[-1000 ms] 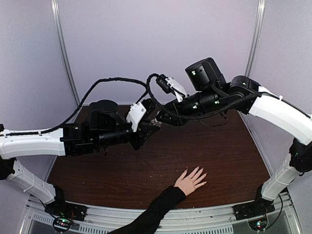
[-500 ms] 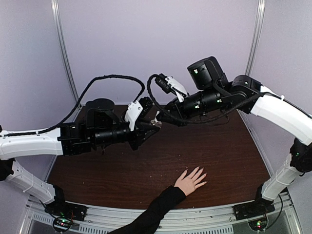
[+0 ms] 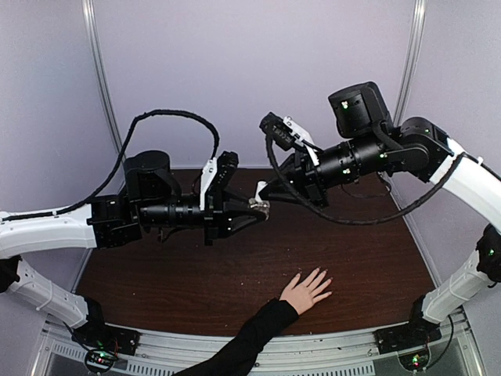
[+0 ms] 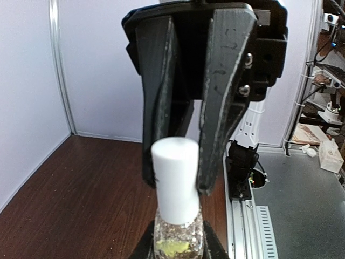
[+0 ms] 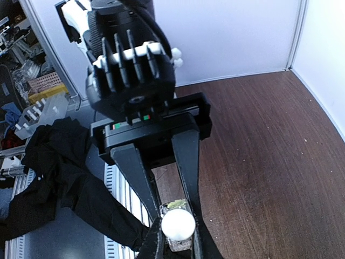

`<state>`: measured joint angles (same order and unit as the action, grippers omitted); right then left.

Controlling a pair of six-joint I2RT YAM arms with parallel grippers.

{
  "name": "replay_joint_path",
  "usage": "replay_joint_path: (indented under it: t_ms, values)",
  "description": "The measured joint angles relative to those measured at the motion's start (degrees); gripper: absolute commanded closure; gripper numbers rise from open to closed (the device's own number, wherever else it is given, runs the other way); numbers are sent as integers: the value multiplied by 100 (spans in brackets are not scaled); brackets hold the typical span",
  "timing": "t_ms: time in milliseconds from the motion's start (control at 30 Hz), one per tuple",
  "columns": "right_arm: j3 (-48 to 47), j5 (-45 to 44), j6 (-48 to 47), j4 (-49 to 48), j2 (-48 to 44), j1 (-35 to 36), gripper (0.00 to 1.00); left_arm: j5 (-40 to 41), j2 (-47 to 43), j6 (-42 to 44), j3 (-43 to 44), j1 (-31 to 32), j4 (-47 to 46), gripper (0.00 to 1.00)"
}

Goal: Paint the nails
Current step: Unscrew the nail polish bottle cap from the nail polish bottle.

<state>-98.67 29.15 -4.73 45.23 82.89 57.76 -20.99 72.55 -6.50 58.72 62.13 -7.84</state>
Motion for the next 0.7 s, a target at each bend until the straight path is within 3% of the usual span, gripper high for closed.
replay_joint_path:
  t_ms: [267,300,400,433,533,700]
  values:
    - [118,472,-269,-7,-144,9,97,-623,2,-52,0,0,-116,100]
    - [133,503,-280,-9,-153,9,90,-664,4,-52,0,0,-114,100]
    - [144,575,-321,-9,-160,9,55,-734,9,-50,2,0,-111,100]
    - [146,577,-308,-35,-160,9,48,-765,9,-48,4,2,-111,100]
    - [144,555,-297,-118,-157,0,40,-822,9,-42,7,66,-107,100]
    - [146,468,-238,-175,-160,0,36,-778,9,15,7,94,-83,100]
